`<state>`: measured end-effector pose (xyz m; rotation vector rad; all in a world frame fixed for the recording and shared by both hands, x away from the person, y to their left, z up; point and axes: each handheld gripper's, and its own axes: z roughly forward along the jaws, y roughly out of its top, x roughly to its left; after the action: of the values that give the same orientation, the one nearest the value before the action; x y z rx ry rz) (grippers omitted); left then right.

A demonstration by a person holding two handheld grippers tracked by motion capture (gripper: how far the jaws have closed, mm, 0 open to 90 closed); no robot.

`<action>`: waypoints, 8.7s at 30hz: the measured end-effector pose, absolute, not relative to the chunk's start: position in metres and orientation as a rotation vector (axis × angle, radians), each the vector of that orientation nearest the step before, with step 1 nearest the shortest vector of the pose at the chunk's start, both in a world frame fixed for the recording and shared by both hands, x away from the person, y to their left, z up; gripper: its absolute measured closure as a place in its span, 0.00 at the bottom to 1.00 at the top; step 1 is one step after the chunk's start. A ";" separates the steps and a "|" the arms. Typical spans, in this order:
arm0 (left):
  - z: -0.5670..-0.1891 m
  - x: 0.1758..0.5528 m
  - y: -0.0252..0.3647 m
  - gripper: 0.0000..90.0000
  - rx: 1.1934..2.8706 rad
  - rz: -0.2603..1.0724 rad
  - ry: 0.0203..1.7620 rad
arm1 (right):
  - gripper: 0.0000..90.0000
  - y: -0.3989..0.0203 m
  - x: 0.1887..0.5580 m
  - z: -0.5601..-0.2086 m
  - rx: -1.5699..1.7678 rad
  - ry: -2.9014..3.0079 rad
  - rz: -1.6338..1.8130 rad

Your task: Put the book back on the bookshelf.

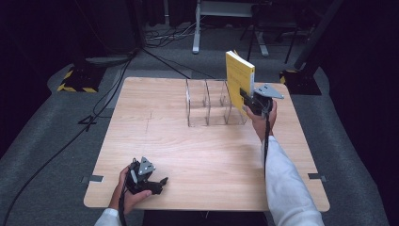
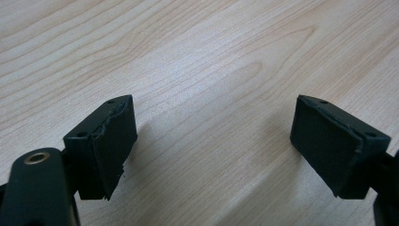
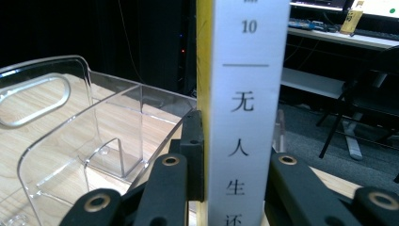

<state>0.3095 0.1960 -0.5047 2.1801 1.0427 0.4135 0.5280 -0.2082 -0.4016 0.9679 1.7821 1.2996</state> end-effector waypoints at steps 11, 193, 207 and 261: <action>-0.505 0.309 0.196 0.17 2.178 0.409 1.050 | 0.85 -0.201 0.538 -0.418 1.006 1.779 1.297; -0.505 0.306 0.194 0.17 2.181 0.408 1.045 | 0.48 -0.267 0.432 -0.412 0.779 2.293 1.034; -0.505 0.306 0.194 0.17 2.181 0.405 1.047 | 0.40 -0.281 0.403 -0.420 0.754 2.343 1.010; -0.505 0.306 0.194 0.17 2.180 0.406 1.047 | 0.25 -0.378 0.328 -0.504 1.114 2.328 1.034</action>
<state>0.3059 0.1942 -0.5049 2.1798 1.0466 0.4055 0.3282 -0.3782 -0.5044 1.1142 2.3282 1.0339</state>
